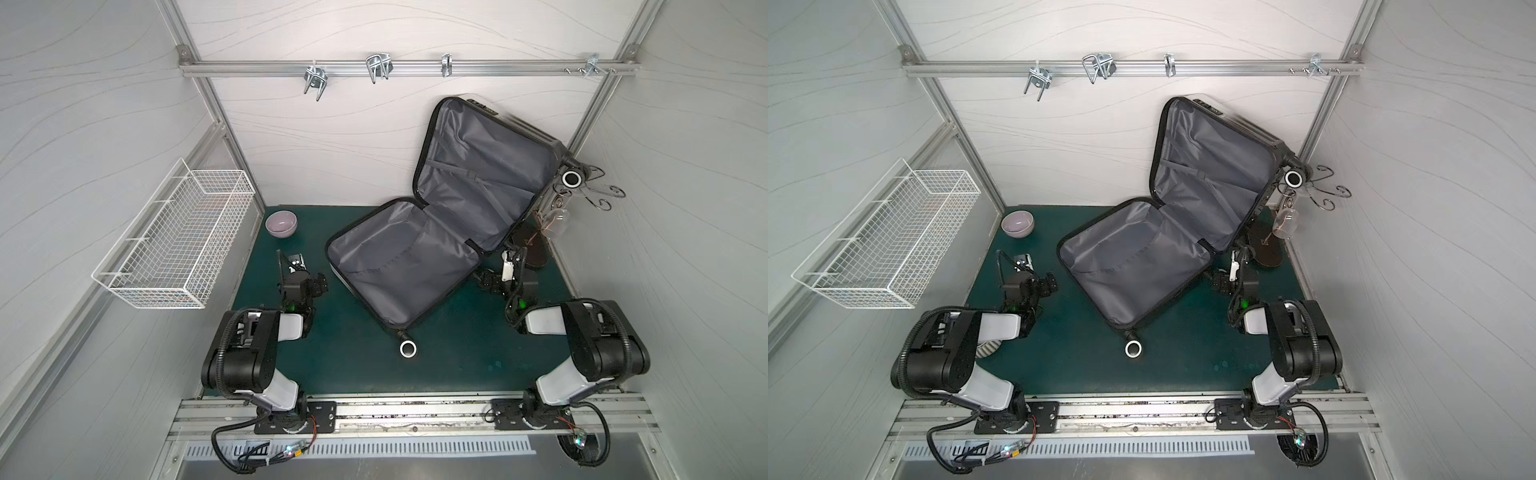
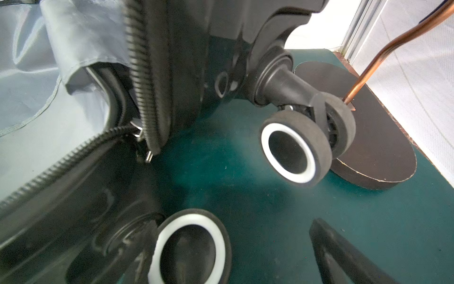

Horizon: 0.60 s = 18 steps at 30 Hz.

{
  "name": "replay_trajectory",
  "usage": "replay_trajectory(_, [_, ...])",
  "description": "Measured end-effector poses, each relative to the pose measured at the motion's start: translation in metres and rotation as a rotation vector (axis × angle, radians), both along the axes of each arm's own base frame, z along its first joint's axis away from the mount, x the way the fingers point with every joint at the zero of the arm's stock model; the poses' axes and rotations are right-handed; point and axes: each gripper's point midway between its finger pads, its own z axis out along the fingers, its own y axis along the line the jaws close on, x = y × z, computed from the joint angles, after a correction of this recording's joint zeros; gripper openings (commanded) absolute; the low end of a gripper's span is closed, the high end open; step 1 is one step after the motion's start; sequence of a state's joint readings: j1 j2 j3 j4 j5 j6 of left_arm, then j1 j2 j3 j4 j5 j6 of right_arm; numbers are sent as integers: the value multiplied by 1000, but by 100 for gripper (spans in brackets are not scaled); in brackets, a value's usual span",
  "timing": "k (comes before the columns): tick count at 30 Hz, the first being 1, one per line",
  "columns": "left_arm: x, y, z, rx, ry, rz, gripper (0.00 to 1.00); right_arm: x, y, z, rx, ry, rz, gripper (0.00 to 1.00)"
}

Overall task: Close the suitcase zippers
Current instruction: Close the suitcase at the center of the board.

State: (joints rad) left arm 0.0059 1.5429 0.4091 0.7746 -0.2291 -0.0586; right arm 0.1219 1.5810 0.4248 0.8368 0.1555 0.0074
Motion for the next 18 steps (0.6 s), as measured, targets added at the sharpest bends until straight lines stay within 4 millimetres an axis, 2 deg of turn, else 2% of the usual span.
replay_trajectory(14, [1,0,-1,-29,-2,-25,100,0,-1,0,6,3,5,99])
replay_trajectory(18, [0,7,-2,-86,-14,-47,100,0,-2,-2,17,11,13,99])
